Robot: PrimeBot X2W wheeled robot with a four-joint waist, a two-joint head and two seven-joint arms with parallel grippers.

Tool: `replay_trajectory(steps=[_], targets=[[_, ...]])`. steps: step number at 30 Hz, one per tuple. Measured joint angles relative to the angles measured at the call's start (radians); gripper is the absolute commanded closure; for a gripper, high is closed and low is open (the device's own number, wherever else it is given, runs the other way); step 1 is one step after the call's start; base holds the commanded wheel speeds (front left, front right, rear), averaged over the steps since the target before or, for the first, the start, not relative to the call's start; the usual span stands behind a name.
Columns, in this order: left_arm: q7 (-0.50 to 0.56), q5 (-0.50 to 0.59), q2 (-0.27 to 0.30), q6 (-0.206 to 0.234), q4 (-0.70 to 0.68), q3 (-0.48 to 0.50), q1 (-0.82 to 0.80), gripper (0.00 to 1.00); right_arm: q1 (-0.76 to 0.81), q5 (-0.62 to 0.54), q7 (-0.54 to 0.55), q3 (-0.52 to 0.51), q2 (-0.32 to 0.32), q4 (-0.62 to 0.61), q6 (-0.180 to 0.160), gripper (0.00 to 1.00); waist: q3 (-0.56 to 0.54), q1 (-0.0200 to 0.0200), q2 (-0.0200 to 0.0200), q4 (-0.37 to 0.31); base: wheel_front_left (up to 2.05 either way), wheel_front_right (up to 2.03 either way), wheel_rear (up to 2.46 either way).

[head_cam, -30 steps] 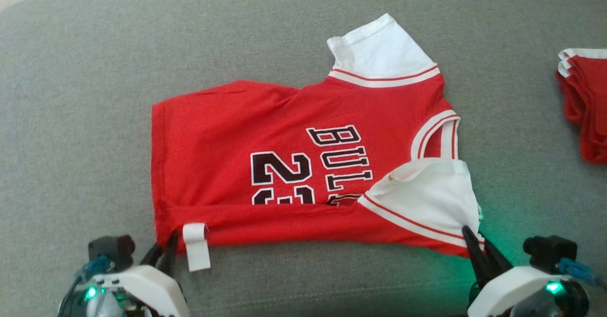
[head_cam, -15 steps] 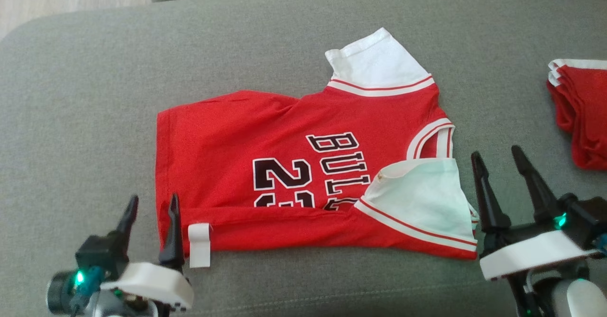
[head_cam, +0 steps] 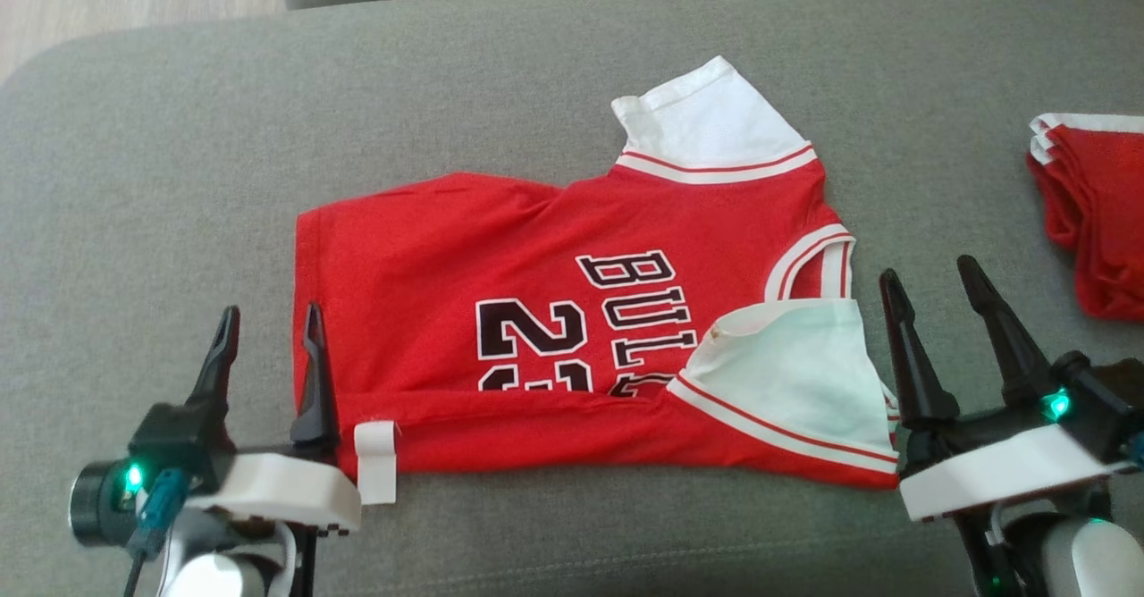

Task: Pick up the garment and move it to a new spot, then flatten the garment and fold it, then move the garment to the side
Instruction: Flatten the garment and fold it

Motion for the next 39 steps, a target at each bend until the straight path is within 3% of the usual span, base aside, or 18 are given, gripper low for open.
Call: replay_trajectory(steps=[5, 15, 18, 28, 29, 30, 31, 39], targets=[[0.017, -0.026, -0.008, -0.034, 0.050, -0.007, -0.056, 0.00, -0.002, 0.006, 0.000, -0.003, 0.002, -0.005, 0.000, 0.00, 0.032, 0.0000, 0.0000, 0.008, 0.00, 0.00, 0.00], [0.201, -0.150, -0.016, -0.165, 0.427, 0.023, -0.481, 0.00, -0.092, 0.027, -0.006, 0.030, 0.003, 0.018, 0.000, 0.00, 0.134, 0.0000, 0.0000, -0.021, 0.00, 0.00, 0.00], [0.269, -0.183, 0.001, -0.183, 0.555, 0.037, -0.547, 0.00, -0.093, 0.039, -0.012, 0.032, 0.003, 0.037, 0.000, 0.00, 0.159, 0.0000, 0.0000, -0.040, 0.00, 0.00, 0.00], [0.392, -0.232, 0.018, -0.223, 0.770, 0.058, -0.659, 0.00, -0.109, 0.051, -0.034, 0.040, 0.004, 0.076, 0.000, 0.00, 0.199, 0.0000, 0.0000, -0.080, 0.00, 0.00, 0.00], [0.403, -0.237, 0.021, -0.231, 0.777, 0.058, -0.669, 0.20, -0.110, 0.052, -0.036, 0.039, 0.004, 0.079, 0.000, 0.00, 0.201, 0.0000, 0.0000, -0.080, 0.00, 0.00, 0.00], [0.411, -0.242, 0.022, -0.241, 0.785, 0.058, -0.682, 0.75, -0.111, 0.054, -0.036, 0.039, 0.004, 0.081, 0.000, 0.00, 0.203, 0.0000, 0.0000, -0.080, 0.00, 0.00, 0.00], [0.420, -0.243, 0.023, -0.245, 0.795, 0.056, -0.692, 1.00, -0.115, 0.058, -0.036, 0.039, 0.004, 0.084, 0.000, 0.00, 0.204, 0.0000, 0.0000, -0.080, 0.00, 0.00, 0.00], [0.419, -0.229, 0.024, -0.261, 0.807, 0.024, -0.722, 1.00, -0.221, 0.083, -0.025, 0.023, -0.046, 0.161, 0.000, 0.00, 0.215, 0.0000, 0.0000, -0.074, 0.00, 0.00, 0.00]])
